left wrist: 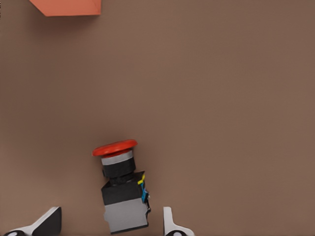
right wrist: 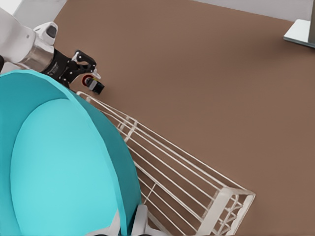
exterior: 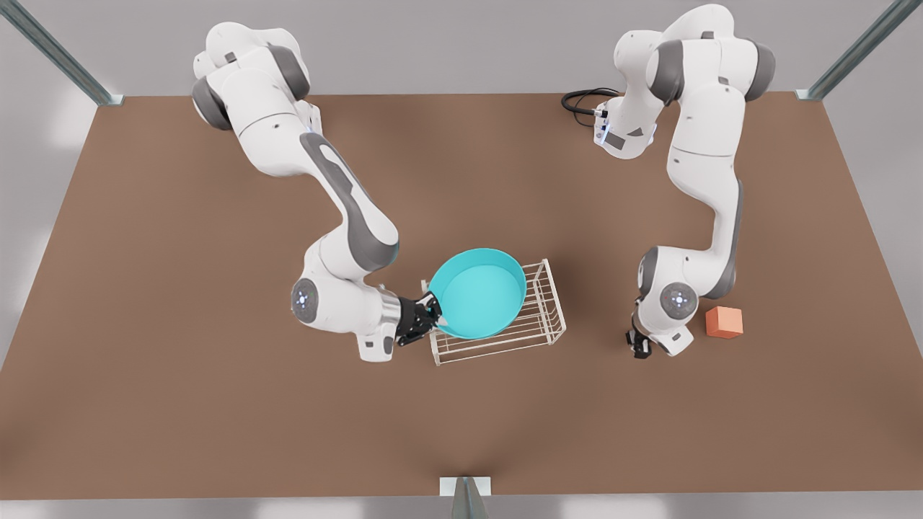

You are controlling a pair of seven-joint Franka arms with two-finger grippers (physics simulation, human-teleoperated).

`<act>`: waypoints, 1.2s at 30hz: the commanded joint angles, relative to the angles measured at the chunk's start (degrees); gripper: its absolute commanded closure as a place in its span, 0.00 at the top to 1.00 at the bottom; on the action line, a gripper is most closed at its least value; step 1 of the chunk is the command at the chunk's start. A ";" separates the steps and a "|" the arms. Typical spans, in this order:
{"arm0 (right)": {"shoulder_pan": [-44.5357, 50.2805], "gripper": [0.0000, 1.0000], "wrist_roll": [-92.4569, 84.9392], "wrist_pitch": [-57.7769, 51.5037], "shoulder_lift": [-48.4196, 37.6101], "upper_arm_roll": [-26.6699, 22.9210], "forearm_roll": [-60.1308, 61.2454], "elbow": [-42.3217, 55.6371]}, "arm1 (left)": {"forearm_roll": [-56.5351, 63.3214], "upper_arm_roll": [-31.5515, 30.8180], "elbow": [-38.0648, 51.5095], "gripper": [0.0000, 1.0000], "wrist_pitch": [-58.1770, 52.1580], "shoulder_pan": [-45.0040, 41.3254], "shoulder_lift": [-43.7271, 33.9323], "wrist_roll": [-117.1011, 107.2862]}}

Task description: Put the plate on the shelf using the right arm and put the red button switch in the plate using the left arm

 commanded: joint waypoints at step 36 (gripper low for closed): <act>3.46 1.00 14.11 3.03 -0.86 0.43 -6.33 -1.93 | 0.67 -0.01 0.10 0.43 3.16 0.34 2.47 -13.60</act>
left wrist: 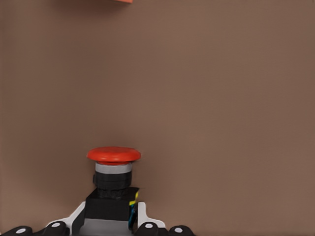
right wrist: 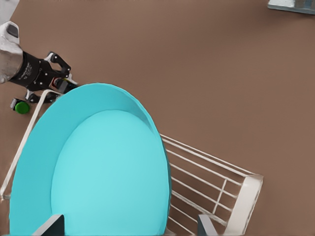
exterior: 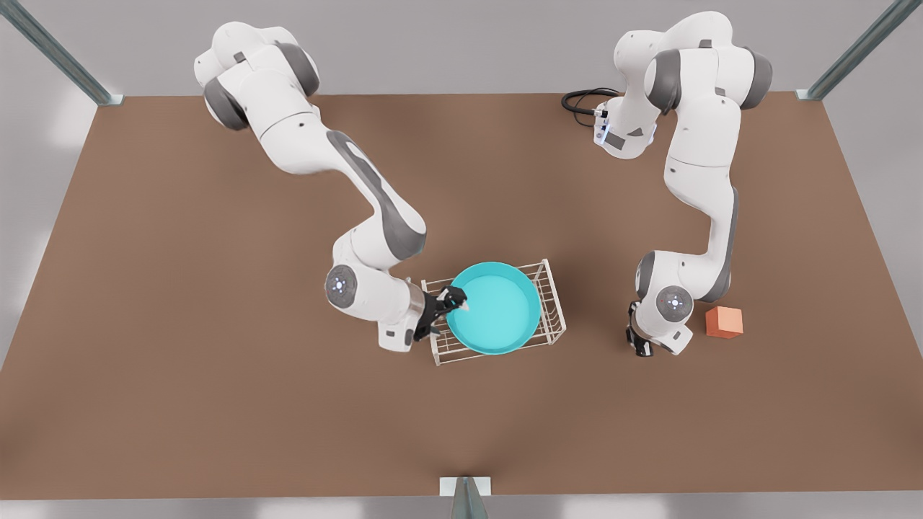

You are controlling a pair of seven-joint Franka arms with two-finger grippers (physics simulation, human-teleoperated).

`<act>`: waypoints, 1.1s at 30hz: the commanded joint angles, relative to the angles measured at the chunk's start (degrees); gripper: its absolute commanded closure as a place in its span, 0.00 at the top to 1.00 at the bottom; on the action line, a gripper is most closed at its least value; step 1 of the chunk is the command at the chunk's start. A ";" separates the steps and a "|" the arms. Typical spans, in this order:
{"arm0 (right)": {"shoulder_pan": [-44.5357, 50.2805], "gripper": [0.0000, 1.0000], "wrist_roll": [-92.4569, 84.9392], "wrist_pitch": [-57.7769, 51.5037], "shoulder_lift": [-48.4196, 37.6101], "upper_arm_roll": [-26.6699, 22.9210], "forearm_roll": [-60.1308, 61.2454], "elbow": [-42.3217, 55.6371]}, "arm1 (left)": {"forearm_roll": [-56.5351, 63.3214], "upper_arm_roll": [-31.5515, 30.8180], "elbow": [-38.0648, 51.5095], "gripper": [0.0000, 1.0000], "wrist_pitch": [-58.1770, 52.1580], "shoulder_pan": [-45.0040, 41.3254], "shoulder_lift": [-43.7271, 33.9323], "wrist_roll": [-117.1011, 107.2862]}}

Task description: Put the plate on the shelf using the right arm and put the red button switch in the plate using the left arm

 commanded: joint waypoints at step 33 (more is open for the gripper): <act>-23.36 1.00 7.66 -44.79 -34.32 -9.68 -29.50 -15.13 | -5.81 -4.57 37.24 0.40 -33.89 -23.53 1.72 -3.83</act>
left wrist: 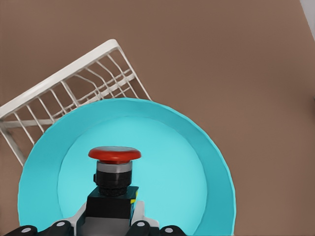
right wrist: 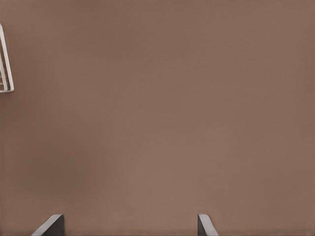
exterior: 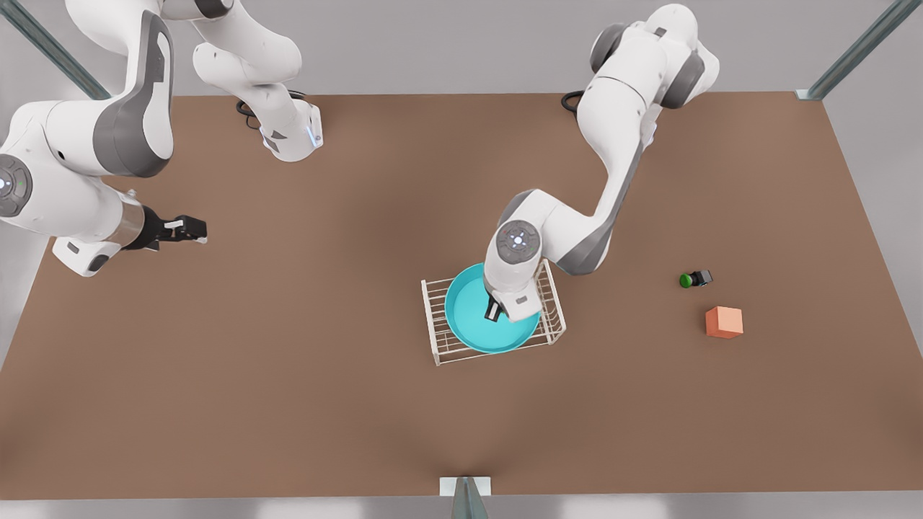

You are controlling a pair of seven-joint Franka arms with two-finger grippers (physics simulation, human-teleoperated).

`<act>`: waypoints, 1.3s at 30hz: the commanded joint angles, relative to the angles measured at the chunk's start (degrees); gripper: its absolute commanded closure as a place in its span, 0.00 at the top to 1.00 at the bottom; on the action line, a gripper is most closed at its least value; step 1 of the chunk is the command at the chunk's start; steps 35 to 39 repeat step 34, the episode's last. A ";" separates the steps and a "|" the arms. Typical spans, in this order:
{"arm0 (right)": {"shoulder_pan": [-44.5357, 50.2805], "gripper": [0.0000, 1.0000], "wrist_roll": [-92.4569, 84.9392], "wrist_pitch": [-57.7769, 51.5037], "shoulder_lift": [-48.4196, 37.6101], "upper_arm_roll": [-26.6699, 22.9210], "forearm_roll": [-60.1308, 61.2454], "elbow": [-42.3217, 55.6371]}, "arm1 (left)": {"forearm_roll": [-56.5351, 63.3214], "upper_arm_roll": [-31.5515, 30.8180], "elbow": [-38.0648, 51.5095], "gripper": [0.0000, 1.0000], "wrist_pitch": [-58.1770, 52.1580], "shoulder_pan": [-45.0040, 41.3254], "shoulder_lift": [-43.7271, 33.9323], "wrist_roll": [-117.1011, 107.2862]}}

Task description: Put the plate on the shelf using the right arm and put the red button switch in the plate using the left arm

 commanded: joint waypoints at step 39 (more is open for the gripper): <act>0.54 1.00 3.98 -0.55 -1.87 0.50 0.19 0.81 | 9.73 -7.47 2.06 1.00 -37.90 17.90 -22.08 96.58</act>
